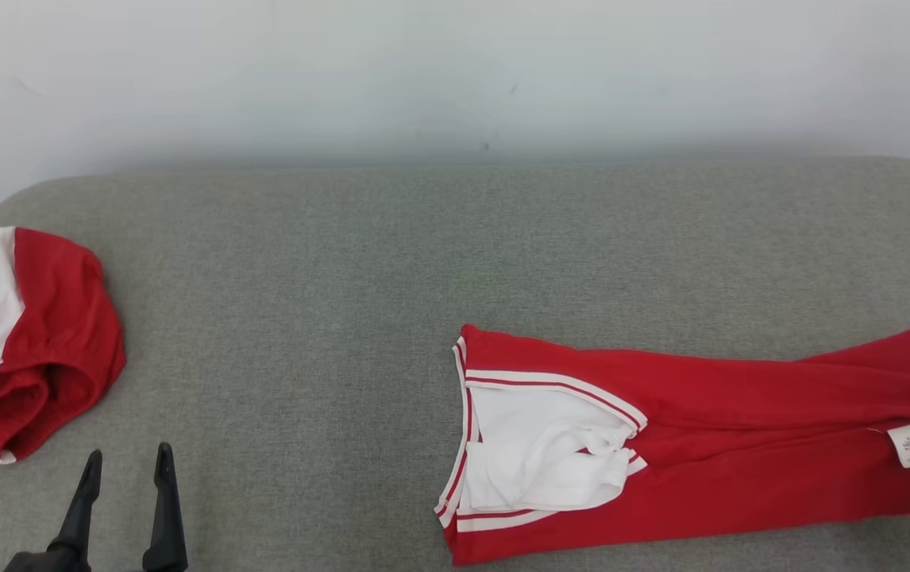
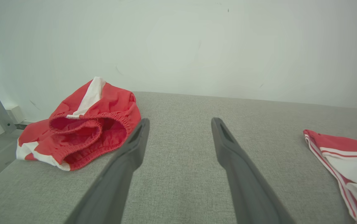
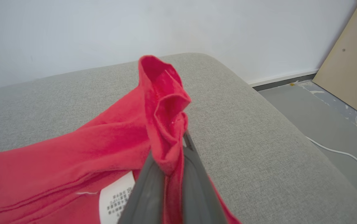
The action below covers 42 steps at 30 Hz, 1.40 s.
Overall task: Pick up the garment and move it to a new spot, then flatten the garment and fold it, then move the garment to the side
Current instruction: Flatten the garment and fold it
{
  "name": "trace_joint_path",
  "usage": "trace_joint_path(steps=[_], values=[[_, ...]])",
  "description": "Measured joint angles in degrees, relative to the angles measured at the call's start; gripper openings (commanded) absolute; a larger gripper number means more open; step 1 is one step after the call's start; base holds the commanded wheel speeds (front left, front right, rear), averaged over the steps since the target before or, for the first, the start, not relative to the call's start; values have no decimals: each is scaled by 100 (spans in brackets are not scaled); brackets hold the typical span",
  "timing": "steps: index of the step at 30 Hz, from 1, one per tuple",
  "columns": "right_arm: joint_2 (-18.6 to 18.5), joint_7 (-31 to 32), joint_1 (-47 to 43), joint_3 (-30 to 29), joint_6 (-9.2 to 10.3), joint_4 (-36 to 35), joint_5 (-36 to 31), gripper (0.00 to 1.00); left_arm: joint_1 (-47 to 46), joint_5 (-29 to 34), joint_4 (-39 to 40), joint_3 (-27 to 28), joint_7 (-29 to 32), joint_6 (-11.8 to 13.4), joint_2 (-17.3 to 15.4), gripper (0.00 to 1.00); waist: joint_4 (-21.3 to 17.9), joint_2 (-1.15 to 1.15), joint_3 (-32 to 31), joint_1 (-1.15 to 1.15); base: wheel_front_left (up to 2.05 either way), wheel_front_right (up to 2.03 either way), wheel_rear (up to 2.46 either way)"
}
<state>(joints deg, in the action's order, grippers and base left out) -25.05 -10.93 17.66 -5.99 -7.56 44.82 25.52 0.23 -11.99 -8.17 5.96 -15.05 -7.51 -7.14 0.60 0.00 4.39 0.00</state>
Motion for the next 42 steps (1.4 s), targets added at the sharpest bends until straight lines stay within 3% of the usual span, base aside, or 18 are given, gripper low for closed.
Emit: trace_joint_path(steps=[4, 12, 24, 29, 42], values=[[125, 131, -34, 58, 0, -355, -127, 0, 63, 11, 4, 30, 0, 0, 8, 100, -89, 0, -41, 0, 0, 0, 0], [824, 555, -134, 590, 0, -1539, -282, 0, 62, 36, 3, 18, 0, -1, 29, 100, -200, 0, -48, 0, 0, 0, 0], [1800, 1218, -364, 1809, 0, -3033, -107, 0, -26, 29, -94, -196, 0, -1, 69, 100, 37, 0, -17, 0, 0, 0, 0], [1997, 1283, -339, 2146, 0, -3042, -90, 0, -72, 18, -160, -236, 0, -1, 85, 100, 137, 0, -10, 0, 0, 0, 0], [2201, 903, 68, 2528, 0, -2127, -163, 0, -282, -27, -324, -478, 0, -1, 98, 100, 457, 0, 72, 0, 0, 0, 0]])
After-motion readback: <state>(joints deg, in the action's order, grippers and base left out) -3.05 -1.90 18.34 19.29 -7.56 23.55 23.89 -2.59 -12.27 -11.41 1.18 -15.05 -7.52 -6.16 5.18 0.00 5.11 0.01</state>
